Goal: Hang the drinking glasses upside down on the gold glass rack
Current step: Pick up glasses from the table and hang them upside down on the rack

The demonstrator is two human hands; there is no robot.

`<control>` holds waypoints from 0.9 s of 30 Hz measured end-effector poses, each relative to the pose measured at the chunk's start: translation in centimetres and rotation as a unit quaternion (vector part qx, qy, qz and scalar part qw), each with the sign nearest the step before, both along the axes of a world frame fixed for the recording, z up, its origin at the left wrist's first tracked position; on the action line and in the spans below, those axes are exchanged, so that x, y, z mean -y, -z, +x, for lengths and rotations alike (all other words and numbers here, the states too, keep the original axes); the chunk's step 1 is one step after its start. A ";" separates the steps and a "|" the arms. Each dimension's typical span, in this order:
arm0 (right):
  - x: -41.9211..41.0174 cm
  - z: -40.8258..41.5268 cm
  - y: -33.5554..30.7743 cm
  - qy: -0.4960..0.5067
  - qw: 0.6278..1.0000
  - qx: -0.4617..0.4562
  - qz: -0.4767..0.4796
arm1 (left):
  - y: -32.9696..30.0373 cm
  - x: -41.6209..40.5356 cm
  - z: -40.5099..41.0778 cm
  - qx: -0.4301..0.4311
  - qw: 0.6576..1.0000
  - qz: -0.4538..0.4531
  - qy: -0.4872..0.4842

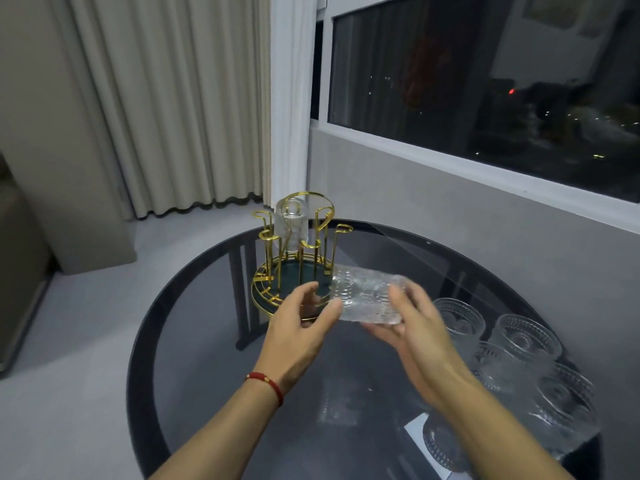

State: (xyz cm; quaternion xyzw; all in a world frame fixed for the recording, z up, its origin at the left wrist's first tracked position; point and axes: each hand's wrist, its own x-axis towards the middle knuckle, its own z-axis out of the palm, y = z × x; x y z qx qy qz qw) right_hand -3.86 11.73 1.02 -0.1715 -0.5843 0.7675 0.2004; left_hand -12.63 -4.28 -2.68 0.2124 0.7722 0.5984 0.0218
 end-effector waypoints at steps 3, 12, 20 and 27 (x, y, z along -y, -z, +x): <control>-1.8 -0.5 -2.6 0.110 0.987 -0.034 0.111 | 2.1 0.0 -1.1 -0.063 0.989 -0.128 -0.036; -8.8 -13.6 -10.6 0.100 0.966 -0.001 0.239 | 5.9 -1.9 -1.8 -0.171 0.894 -0.400 -0.108; -10.2 -20.7 -10.5 -0.005 0.918 0.074 0.389 | 6.2 -2.1 -2.0 -0.147 0.895 -0.410 -0.095; -10.1 -22.9 -9.5 -0.130 0.873 0.049 0.468 | 5.8 -1.9 -2.1 -0.138 0.898 -0.409 -0.087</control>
